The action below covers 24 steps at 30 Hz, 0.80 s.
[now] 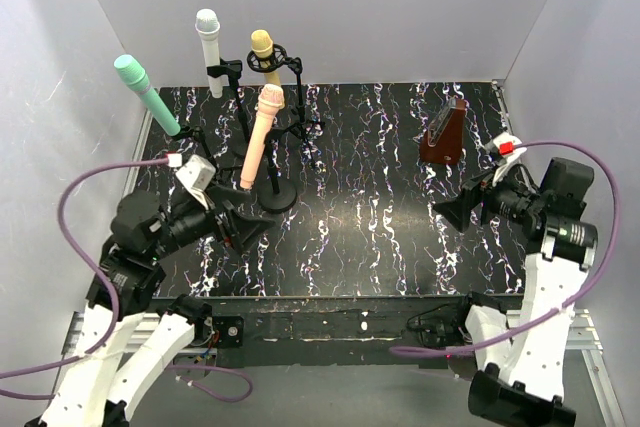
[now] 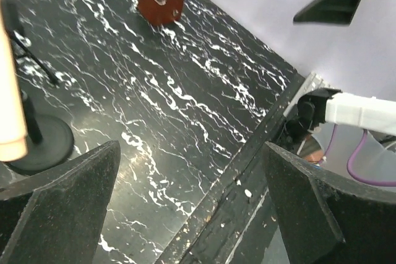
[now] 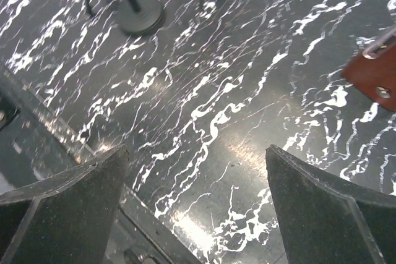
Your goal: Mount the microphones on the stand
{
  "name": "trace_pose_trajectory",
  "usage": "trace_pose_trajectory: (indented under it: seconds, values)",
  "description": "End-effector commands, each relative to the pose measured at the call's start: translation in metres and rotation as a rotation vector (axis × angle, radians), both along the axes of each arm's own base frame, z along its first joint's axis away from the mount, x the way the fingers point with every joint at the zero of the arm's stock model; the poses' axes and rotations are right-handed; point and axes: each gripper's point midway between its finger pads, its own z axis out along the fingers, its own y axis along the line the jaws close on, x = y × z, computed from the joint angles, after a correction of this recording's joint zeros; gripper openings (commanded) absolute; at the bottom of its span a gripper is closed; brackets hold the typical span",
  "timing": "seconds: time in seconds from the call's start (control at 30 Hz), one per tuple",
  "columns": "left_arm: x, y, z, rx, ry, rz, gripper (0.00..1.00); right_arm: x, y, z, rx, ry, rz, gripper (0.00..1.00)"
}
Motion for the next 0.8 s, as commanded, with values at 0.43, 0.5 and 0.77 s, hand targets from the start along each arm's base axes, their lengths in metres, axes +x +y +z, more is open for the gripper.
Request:
trace_pose_trajectory:
  seconds: [0.43, 0.5, 0.77]
  values:
    - [0.014, -0.064, -0.108, 0.099, 0.098, -0.161, 0.98, 0.029, -0.025, 0.002, 0.16, 0.072, -0.375, 0.98]
    - [0.007, -0.081, -0.128, 0.181, 0.107, -0.172, 0.98, 0.032, -0.028, -0.001, 0.173, 0.091, -0.401, 0.98]
    - [0.001, -0.121, -0.161, 0.282, 0.09, -0.17, 0.98, 0.04, -0.041, -0.008, 0.183, 0.106, -0.507, 0.98]
